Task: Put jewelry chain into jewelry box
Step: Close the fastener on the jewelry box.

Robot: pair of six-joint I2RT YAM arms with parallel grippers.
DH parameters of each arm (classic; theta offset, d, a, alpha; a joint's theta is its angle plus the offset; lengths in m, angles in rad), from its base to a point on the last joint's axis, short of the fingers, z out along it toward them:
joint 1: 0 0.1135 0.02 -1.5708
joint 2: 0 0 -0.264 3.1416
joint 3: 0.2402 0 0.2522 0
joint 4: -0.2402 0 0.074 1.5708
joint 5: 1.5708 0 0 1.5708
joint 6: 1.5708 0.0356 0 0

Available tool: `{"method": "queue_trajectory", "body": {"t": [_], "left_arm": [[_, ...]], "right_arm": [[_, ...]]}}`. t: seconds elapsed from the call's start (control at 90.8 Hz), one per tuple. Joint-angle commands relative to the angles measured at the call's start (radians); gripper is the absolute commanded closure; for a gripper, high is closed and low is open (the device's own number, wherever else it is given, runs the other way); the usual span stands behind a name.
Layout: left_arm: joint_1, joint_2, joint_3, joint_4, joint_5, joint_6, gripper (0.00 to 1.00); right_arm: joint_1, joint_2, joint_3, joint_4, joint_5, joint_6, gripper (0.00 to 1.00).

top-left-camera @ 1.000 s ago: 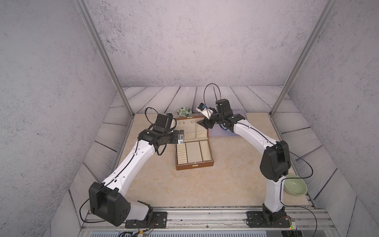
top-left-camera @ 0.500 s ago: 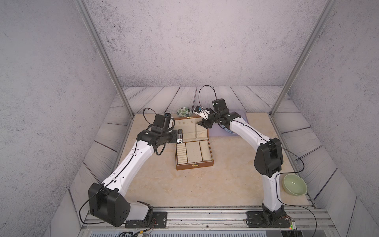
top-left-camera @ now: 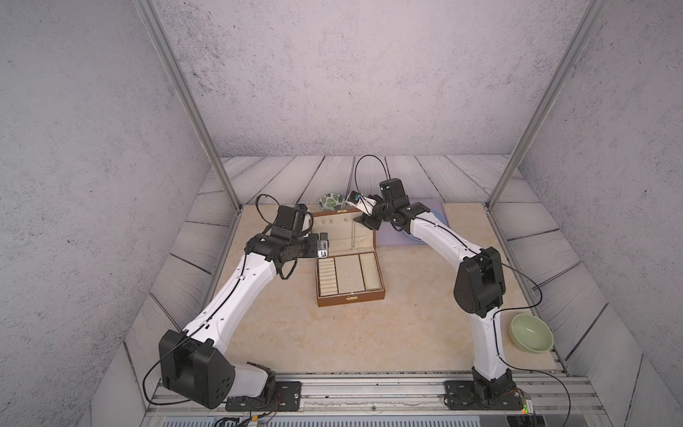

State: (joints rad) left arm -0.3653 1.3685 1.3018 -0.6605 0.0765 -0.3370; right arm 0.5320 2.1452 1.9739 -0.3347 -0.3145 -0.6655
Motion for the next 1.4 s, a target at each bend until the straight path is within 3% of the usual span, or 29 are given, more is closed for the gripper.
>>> {"method": "queue_trajectory", "body": {"t": [0.0, 0.484, 0.837, 1.189, 1.387], "left_arm": [[0.012, -0.003, -0.002, 0.007, 0.01, 0.01, 0.02], [0.02, 0.003, -0.002, 0.01, 0.021, 0.01, 0.02], [0.025, -0.003, -0.007, 0.012, 0.019, 0.012, 0.02], [0.026, -0.005, -0.004, 0.013, 0.014, -0.003, 0.02], [0.026, -0.002, 0.017, 0.015, -0.024, -0.047, 0.02]], "right_arm": [[0.008, 0.043, 0.012, -0.036, 0.019, -0.013, 0.38], [0.037, 0.051, -0.03, 0.035, 0.101, -0.043, 0.44], [0.06, 0.051, -0.054, 0.068, 0.145, -0.05, 0.58], [0.065, -0.057, -0.14, 0.168, 0.198, 0.027, 0.53], [0.067, -0.192, -0.292, 0.267, 0.238, 0.12, 0.49]]}}
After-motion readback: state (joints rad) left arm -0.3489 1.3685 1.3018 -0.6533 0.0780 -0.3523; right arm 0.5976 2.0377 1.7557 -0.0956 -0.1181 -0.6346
